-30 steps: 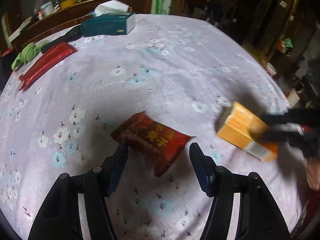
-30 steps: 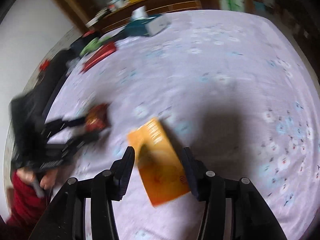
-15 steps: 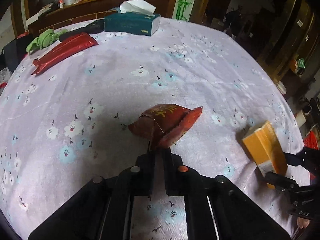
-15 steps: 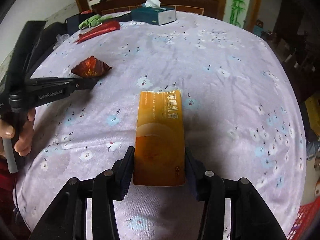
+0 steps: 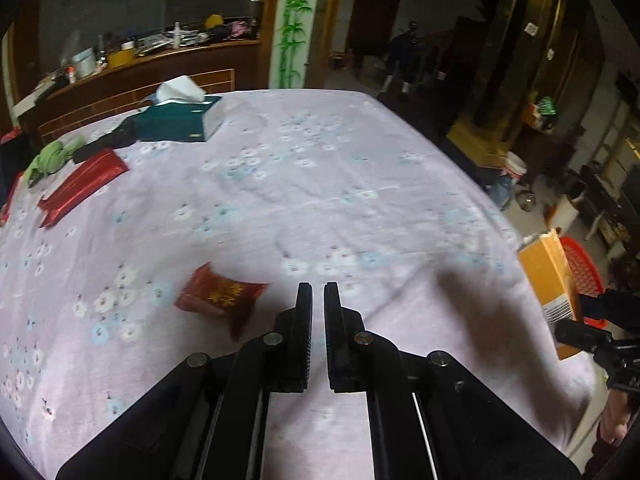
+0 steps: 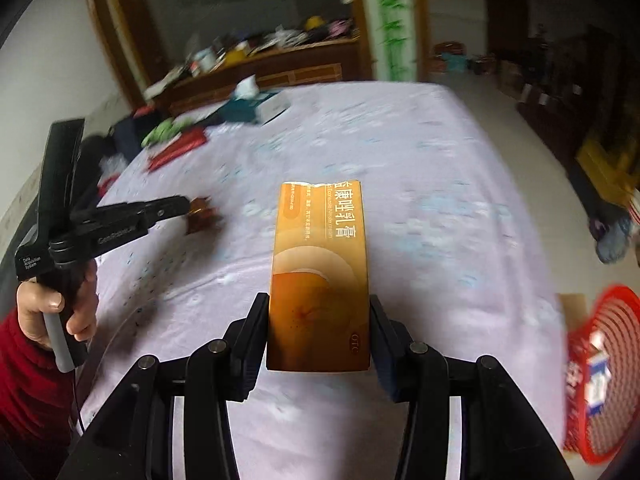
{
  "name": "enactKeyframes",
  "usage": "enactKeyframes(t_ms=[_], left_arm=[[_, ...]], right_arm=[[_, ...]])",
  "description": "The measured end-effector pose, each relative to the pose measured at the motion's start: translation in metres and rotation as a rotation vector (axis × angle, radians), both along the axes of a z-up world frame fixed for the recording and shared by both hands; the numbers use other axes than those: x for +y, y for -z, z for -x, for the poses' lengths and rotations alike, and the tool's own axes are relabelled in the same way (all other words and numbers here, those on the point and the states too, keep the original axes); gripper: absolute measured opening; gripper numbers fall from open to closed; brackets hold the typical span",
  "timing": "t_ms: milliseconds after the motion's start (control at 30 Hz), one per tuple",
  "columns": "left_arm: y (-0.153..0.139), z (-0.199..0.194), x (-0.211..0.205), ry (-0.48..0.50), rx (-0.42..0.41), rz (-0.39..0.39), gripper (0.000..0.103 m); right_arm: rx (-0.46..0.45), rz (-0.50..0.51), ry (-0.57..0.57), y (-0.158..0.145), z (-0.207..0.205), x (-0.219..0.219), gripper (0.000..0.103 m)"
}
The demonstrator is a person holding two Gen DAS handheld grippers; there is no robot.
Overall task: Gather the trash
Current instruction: 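Grasp the red snack wrapper with the left tool while the right tool grasps the orange box, then carry both items over the red wastebasket and open both tools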
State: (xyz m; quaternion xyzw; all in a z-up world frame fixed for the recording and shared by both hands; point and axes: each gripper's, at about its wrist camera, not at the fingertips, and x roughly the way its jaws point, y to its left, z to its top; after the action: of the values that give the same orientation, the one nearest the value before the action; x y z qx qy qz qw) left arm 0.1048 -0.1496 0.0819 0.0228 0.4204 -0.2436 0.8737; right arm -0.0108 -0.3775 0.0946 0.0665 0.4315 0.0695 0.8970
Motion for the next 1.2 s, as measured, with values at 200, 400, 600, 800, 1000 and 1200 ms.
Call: enactKeyframes(t_ms=[200,400,600,800,1000,1200], left_arm=[[0.004,-0.032,0.032,-0.151,0.052,-0.020,0.059],[0.041,-0.066,0.044,-0.276,0.194,-0.008,0.059],[0.062,-0.074,0.034,-0.276,0.186,-0.048,0.070],[0.070,-0.070,0.018,-0.254,0.148,-0.094,0.039],[0.067,-0.051,0.016,-0.222,0.134,-0.086,0.039],[0.041,-0.023,-0.011,-0.114,0.087,-0.048,0.033]], right_arm=[[-0.025,-0.028,0.074,-0.010,0.037,-0.038,0.050],[-0.049,-0.051,0.072,-0.012,0.043,-0.042,0.050],[-0.070,-0.077,0.108,-0.019,0.056,-0.058,0.050],[-0.074,-0.090,0.147,-0.019,0.071,-0.073,0.050],[-0.067,-0.094,0.165,-0.014,0.078,-0.079,0.050],[-0.092,-0.111,0.206,-0.018,0.087,-0.099,0.050]])
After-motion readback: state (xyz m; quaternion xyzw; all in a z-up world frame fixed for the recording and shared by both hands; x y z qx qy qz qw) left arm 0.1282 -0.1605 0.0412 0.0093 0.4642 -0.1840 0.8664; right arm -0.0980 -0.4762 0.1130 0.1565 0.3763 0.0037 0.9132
